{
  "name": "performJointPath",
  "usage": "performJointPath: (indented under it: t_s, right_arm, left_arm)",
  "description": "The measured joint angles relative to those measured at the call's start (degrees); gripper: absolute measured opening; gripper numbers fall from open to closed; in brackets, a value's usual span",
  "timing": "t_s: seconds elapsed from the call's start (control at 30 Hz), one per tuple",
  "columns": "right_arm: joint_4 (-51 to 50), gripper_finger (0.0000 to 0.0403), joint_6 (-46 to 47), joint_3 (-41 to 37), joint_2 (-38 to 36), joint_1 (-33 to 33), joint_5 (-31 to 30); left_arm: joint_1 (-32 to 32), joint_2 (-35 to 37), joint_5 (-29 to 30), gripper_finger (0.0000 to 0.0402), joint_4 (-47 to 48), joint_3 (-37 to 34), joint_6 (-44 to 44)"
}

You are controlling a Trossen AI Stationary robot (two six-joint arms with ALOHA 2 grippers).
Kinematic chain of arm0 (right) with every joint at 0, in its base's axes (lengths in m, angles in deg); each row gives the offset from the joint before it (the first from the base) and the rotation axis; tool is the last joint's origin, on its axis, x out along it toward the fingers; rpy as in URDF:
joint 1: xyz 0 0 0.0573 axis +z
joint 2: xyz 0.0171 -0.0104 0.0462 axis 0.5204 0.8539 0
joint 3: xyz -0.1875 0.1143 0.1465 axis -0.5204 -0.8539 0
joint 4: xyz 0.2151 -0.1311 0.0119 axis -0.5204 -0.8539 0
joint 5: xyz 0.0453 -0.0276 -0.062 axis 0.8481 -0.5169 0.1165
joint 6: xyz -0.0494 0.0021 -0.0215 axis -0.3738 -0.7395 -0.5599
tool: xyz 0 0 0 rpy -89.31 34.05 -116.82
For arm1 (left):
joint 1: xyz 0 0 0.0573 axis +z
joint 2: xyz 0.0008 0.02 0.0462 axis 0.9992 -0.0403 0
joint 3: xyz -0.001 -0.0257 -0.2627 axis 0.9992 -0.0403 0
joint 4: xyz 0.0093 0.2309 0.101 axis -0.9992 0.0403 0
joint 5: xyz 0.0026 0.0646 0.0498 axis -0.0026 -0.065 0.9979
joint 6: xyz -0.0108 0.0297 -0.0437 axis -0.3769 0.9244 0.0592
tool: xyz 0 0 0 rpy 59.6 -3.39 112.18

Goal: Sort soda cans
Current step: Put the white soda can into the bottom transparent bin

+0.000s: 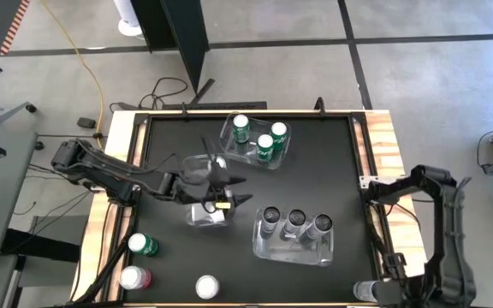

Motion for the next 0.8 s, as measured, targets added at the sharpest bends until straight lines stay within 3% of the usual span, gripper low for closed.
performJointPath:
  t_s: [0.8]
  right_arm:
    - [-1.02, 0.038, 7.3, -0.08, 2.56, -0.34, -2.48]
  left_arm:
    - [-2.85, -3.14, -0.24, 0.0291, -3.6, 0.04, 1.9]
